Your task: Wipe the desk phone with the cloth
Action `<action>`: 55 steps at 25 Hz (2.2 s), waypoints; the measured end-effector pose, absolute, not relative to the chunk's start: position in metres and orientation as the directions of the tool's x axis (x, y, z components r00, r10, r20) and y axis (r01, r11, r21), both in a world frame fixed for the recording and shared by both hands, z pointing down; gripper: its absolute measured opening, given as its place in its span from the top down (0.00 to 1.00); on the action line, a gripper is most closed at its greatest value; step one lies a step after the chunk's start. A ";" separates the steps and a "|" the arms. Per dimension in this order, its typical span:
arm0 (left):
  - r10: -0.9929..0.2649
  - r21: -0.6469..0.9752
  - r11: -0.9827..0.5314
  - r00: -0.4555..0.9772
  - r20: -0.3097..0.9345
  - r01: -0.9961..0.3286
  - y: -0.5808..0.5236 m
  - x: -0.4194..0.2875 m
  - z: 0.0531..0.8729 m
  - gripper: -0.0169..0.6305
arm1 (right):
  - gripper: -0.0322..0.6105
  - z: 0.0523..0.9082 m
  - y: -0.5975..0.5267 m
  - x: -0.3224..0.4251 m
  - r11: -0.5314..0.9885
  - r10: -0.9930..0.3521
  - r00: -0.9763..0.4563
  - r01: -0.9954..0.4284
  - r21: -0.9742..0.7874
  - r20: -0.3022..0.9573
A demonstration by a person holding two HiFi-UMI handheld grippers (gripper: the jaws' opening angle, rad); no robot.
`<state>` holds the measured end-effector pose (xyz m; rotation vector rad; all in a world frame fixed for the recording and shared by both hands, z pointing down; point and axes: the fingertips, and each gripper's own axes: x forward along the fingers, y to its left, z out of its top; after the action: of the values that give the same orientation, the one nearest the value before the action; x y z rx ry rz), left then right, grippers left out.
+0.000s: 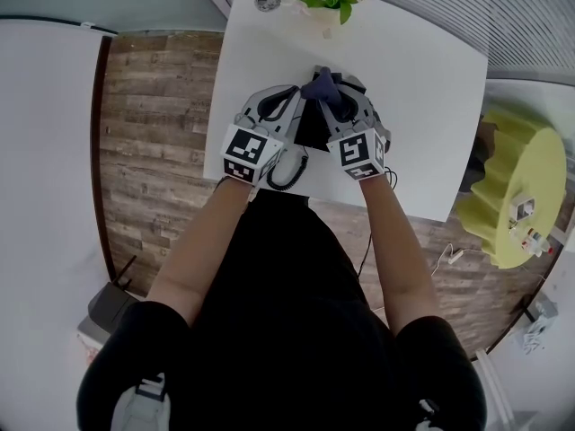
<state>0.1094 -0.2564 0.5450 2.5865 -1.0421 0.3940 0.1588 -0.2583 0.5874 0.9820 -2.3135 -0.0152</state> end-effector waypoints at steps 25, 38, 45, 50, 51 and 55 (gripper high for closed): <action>-0.615 0.200 -0.658 0.671 0.414 -0.726 -0.199 0.094 0.571 0.96 | 0.80 0.631 -0.170 0.136 0.804 -0.549 -0.567 -0.559 0.203 0.614; -0.618 0.197 -0.652 0.664 0.421 -0.732 -0.184 0.092 0.574 0.96 | 0.80 0.648 -0.134 0.124 0.847 -0.477 -0.585 -0.505 0.166 0.656; -0.633 0.185 -0.644 0.653 0.416 -0.742 -0.181 0.090 0.566 0.96 | 0.80 0.659 -0.112 0.120 0.879 -0.413 -0.595 -0.458 0.131 0.690; -0.655 0.165 -0.644 0.650 0.384 -0.747 -0.180 0.086 0.538 0.96 | 0.80 0.654 -0.101 0.125 0.868 -0.391 -0.634 -0.495 0.039 0.668; -0.661 0.160 -0.645 0.651 0.374 -0.747 -0.180 0.085 0.531 0.96 | 0.80 0.646 -0.102 0.129 0.857 -0.407 -0.643 -0.515 0.027 0.649; -0.682 0.147 -0.642 0.649 0.337 -0.752 -0.179 0.078 0.503 0.96 | 0.80 0.605 -0.110 0.148 0.794 -0.487 -0.670 -0.607 -0.036 0.560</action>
<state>0.0782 -0.1785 0.5030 2.5946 -1.1558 0.3655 0.1479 -0.1103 0.6046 0.8118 -2.4424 0.2964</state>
